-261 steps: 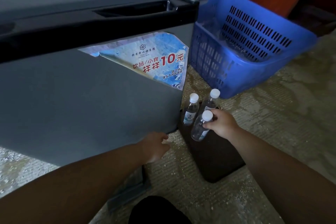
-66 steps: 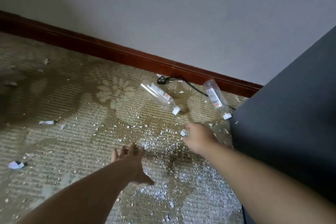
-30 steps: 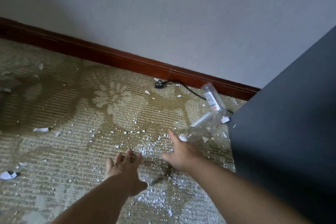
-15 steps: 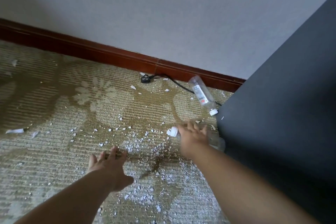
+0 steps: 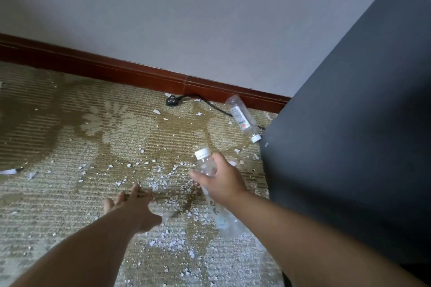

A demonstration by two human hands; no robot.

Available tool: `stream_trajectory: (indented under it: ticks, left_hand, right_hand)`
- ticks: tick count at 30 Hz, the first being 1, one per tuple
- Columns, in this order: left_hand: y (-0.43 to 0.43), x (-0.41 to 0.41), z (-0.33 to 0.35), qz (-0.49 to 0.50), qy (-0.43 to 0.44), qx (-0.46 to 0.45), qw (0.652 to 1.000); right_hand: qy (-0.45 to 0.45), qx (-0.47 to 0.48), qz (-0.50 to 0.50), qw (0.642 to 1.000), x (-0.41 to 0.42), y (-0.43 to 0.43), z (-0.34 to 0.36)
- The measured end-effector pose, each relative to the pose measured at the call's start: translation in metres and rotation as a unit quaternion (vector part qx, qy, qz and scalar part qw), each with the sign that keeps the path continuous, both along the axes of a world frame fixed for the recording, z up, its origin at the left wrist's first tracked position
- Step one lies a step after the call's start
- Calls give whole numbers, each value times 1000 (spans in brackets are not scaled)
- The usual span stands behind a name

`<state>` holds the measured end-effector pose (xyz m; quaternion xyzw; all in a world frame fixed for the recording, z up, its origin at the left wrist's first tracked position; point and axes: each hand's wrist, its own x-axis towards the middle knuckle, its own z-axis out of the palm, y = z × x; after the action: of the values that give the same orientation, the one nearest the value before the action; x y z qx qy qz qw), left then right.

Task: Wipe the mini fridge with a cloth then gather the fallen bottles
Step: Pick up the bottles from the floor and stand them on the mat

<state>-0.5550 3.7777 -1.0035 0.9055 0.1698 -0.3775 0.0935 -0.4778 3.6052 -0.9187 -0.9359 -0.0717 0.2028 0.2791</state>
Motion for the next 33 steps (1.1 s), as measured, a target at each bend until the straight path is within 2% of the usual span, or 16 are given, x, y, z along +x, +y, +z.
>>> stream_trajectory:
  ticks: [2, 5, 7, 9, 10, 13, 15, 17, 19, 23, 26, 28, 30, 33]
  left_hand:
    - [0, -6, 1, 13, -18, -4, 1000]
    - [-3, -9, 2, 12, -82, 36, 996]
    - [-15, -4, 10, 16, -111, 63, 992]
    - [-33, 4, 18, 8, -156, 83, 984]
    - [-43, 7, 23, 2, -181, 81, 980]
    - [-73, -13, 30, 6, -213, 27, 977]
    - [-91, -30, 34, -14, -208, 13, 978]
    - [-112, -45, 44, -61, -131, -8, 989]
    - [-142, -58, 55, -91, -20, -71, 993]
    - [-226, -78, 88, -223, 136, -48, 964]
    - [-307, -93, 109, -270, 196, -86, 939]
    - [-359, -97, 120, -270, 182, -128, 937]
    - [-410, -95, 133, -285, 125, -172, 935]
    - [-482, -85, 143, -347, -51, -155, 923]
  right_hand:
    - [96, 66, -92, 989, -6, -5, 32]
    - [199, 161, -190, 948, -16, -19, 71]
    - [246, 206, -209, 924, -23, -28, 85]
    - [270, 228, -189, 916, -32, -34, 90]
    - [263, 218, -170, 924, -37, -37, 89]
    - [201, 111, -62, 971, -62, -53, 82]
    - [189, 91, 10, 978, -90, -71, 81]
    - [188, 100, 56, 975, -119, -101, 84]
    - [169, 95, 114, 974, -143, -142, 83]
    - [69, 22, 223, 972, -172, -229, 69]
    - [27, 10, 207, 978, -186, -291, 57]
    - [26, 18, 163, 986, -193, -343, 58]
    - [17, 39, 80, 996, -198, -403, 66]
    - [-21, 21, -51, 998, -202, -493, 86]
